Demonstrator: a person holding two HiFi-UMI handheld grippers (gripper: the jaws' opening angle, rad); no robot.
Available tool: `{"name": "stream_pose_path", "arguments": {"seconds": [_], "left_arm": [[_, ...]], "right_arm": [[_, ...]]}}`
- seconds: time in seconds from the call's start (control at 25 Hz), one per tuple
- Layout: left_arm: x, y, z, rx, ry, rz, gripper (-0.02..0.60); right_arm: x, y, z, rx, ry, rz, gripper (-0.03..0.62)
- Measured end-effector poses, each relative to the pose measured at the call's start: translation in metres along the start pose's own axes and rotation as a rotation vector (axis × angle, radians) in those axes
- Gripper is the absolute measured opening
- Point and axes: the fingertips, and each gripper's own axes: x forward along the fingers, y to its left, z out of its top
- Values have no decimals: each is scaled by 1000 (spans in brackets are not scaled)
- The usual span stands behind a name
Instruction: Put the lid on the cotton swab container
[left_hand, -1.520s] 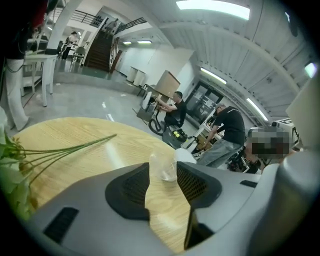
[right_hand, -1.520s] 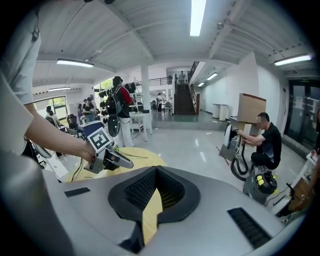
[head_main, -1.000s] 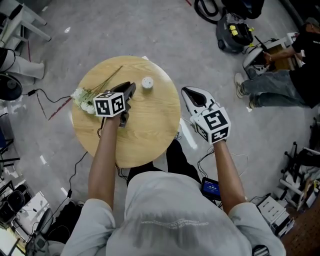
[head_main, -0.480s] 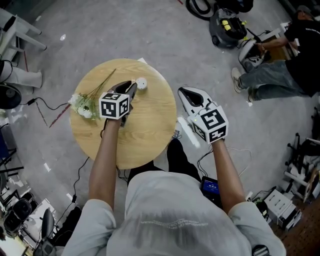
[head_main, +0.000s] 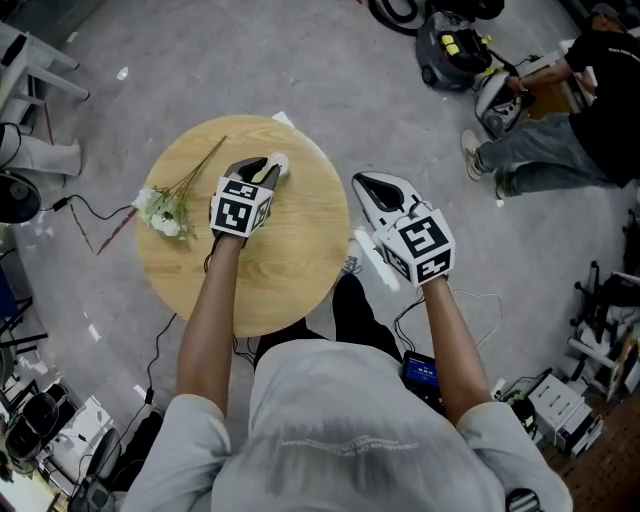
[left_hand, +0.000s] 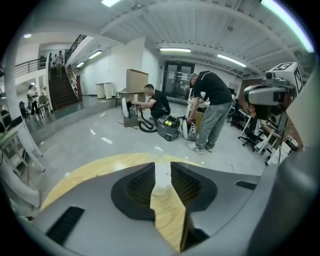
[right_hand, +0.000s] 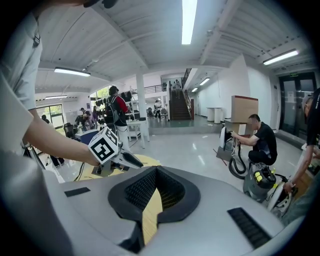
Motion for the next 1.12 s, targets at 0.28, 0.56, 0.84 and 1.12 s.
{"name": "stream_pose_path", "arguments": {"seconds": [0.28, 0.56, 0.84, 1.12], "left_arm": [[5, -8, -5, 11, 15, -24, 132], [14, -10, -15, 31, 54, -13, 131], [22, -13, -15, 80, 79, -3, 129], [29, -13, -21, 106, 37, 20, 124]], "right_arm": [[-5, 0, -4, -1, 7, -2, 26], [-9, -1, -9, 5, 12, -5, 26], [-12, -2, -15, 12, 19, -3, 26], [-12, -5, -17, 20, 18, -8, 26]]}}
